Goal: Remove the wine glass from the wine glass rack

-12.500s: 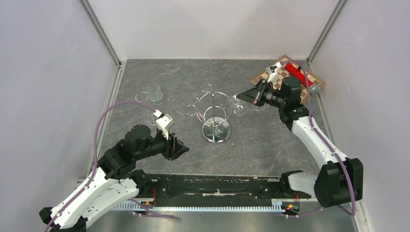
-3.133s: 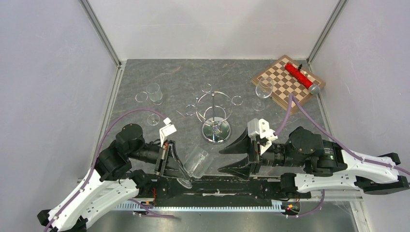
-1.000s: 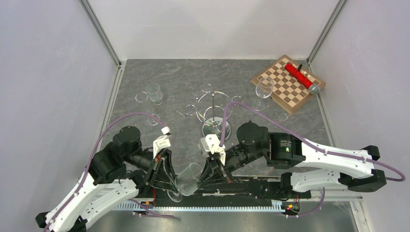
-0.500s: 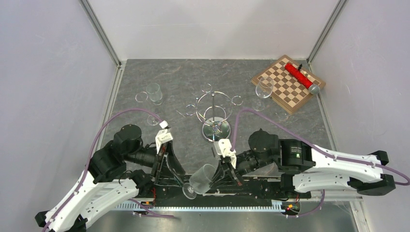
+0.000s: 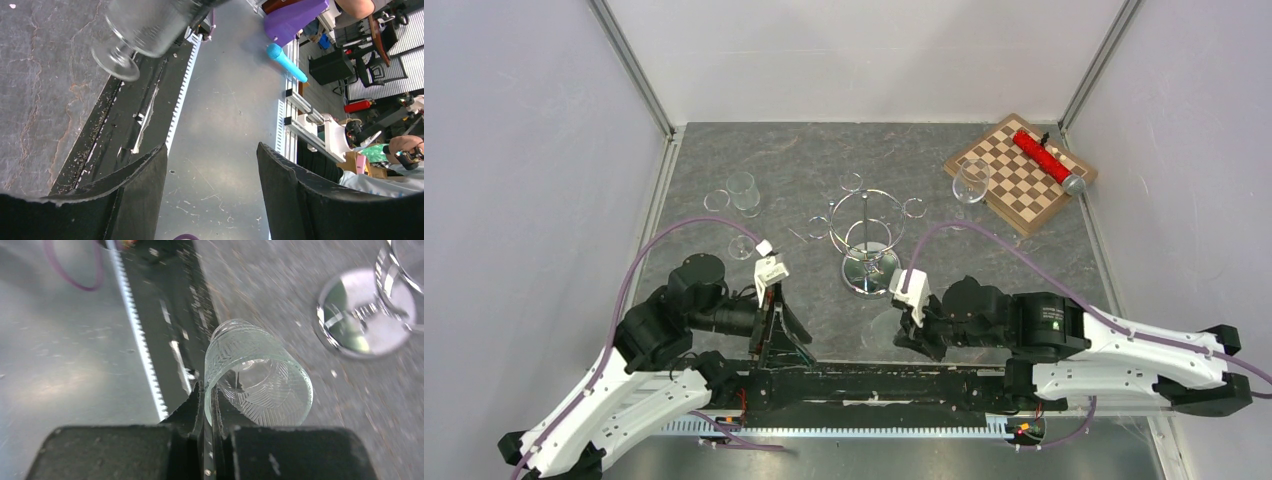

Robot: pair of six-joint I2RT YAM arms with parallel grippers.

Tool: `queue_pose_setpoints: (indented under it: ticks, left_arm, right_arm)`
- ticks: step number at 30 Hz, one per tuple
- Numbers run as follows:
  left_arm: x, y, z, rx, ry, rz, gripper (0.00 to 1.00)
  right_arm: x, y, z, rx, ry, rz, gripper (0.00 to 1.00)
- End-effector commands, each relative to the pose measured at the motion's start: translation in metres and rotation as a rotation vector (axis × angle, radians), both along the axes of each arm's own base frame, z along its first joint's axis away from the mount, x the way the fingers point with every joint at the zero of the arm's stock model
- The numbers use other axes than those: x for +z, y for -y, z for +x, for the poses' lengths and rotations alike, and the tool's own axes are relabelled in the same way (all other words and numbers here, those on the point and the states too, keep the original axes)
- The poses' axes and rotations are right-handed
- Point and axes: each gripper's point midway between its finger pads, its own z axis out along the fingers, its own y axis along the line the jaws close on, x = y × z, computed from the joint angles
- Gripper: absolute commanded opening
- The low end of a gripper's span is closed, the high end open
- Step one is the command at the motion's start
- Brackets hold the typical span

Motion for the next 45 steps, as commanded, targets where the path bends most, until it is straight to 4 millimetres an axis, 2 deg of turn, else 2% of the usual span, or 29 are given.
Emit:
queue_pose_setpoints:
  ticks: [1,8,14,17,29,34,39,45]
  left_arm:
    - [0.000,0.003,0.007,0.013,0.051,-0.014,0.72]
    - [-0.002,0.000,0.003,0.007,0.071,-0.045,0.72]
    - [0.001,-0.003,0.003,0.034,0.114,-0.096,0.71]
    - [0.002,-0.004,0.001,0.033,0.132,-0.126,0.71]
    - [-0.003,-0.003,-0.001,0.022,0.129,-0.143,0.71]
    - [-0.002,-0.004,-0.006,0.001,0.140,-0.155,0.71]
    - [0.000,-0.007,-0.008,0.001,0.157,-0.168,0.71]
    - [0.003,-0.010,-0.009,0.013,0.173,-0.183,0.71]
  right_arm:
    - [-0.008,0.024,0.046,-0.252,0.037,-0.045,0.00]
    - [-0.042,0.066,0.100,-0.498,0.033,-0.170,0.00]
    - [-0.058,0.105,0.148,-0.691,0.032,-0.230,0.00]
    - [-0.068,0.124,0.166,-0.766,0.041,-0.262,0.00]
    - [-0.069,0.155,0.226,-0.883,0.037,-0.277,0.00]
    - [-0.064,0.165,0.248,-0.921,0.035,-0.262,0.00]
    - [-0.060,0.166,0.264,-0.926,0.022,-0.256,0.00]
    - [-0.067,0.168,0.275,-0.932,-0.002,-0.281,0.00]
